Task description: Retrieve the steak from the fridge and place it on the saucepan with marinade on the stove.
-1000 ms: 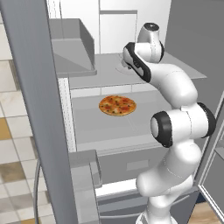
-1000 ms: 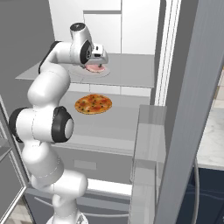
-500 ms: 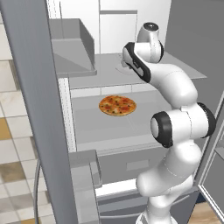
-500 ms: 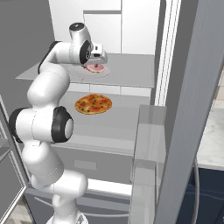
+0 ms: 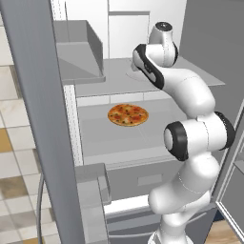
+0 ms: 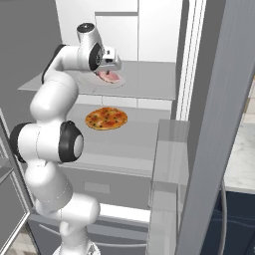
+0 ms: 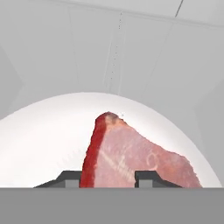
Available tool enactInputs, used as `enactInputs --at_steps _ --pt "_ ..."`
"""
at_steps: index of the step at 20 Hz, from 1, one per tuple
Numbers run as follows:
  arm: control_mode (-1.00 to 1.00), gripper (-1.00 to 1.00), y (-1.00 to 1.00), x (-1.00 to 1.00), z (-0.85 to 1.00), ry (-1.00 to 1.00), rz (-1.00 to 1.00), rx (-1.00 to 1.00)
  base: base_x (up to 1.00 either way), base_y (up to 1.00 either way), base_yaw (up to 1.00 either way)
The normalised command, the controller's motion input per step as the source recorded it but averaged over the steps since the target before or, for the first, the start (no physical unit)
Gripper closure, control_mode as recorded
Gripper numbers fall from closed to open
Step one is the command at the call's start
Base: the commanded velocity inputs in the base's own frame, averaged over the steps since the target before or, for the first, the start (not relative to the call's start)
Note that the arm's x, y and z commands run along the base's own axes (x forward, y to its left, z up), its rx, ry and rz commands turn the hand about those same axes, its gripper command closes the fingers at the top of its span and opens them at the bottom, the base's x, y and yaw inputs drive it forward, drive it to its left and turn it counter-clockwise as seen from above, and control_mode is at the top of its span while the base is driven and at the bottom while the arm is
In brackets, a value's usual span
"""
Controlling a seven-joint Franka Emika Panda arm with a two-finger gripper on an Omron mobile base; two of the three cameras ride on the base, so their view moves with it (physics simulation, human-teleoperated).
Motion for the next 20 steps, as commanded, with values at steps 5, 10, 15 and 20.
enactInputs --at_steps 5,10,15,20 --pt "-1.0 1.0 0.25 -0.26 0.18 -0.04 0.01 -0.01 0.0 0.0 0.0" --pt "-1.0 1.0 0.22 -0.42 0.18 -0.11 0.05 -0.04 0.0 0.0 0.0" --pt "-1.0 1.0 0.0 -0.43 0.08 -0.12 0.08 -0.01 0.0 0.0 0.0" --pt "-1.0 1.0 -0.2 -0.59 0.01 -0.03 0.05 0.0 0.0 0.0 0.0"
